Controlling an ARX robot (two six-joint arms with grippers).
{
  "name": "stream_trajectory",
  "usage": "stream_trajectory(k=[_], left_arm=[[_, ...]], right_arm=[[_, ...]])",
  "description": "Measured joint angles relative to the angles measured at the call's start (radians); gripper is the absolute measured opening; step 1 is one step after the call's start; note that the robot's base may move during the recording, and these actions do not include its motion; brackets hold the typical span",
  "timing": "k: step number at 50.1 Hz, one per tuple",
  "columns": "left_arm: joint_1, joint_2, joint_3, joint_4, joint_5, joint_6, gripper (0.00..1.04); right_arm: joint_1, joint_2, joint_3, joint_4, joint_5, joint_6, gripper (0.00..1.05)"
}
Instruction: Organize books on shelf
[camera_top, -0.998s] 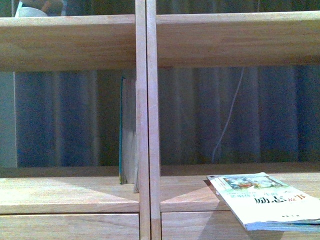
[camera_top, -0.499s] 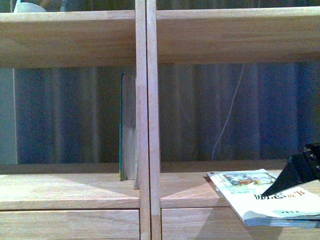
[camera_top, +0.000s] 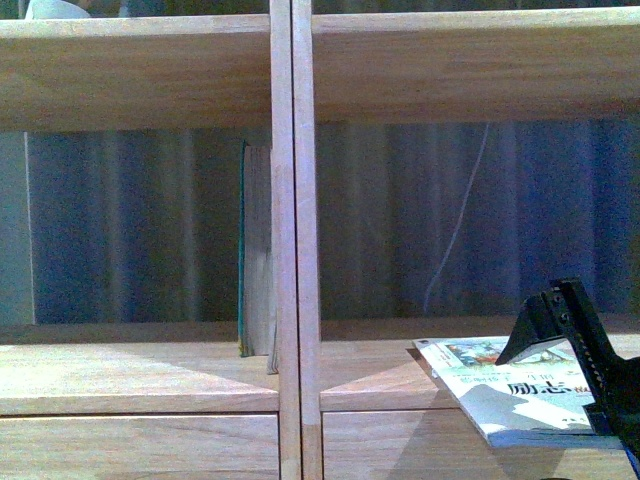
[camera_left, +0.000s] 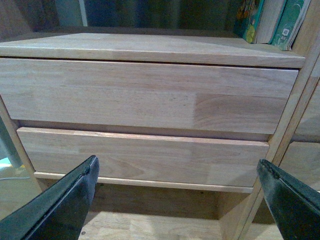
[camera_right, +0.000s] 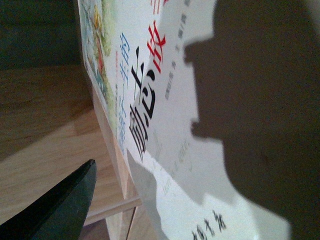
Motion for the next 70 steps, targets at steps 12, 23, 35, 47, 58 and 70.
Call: stream_trajectory(k=[12,23,35,47,58,70], left_arm=[[0.000,0.000,0.000,0.000,0.000,0.000,0.97],[0.000,0.000,0.000,0.000,0.000,0.000,0.97],[0.000,0.000,0.000,0.000,0.000,0.000,0.97],[0.000,0.000,0.000,0.000,0.000,0.000,0.97],[0.000,0.000,0.000,0.000,0.000,0.000,0.97],[0.000,0.000,0.000,0.000,0.000,0.000,0.97]], right_arm=[[-0.014,0.042,0.029,-0.002,0.029,-0.025,0.85],[-0.027,0.042,0.029,0.018,0.027,-0.033,0.47],[-0.031,0.008,0.024,0.039,0.016,-0.059,0.08],[-0.054,-0.100,-0.040,0.042,-0.044,-0.128,0.07],[-0.093,-0.241,-0.062,0.058,-0.160,-0.219,0.07],[-0.134,-0.391,-0.069,0.045,-0.267,-0.277,0.07]])
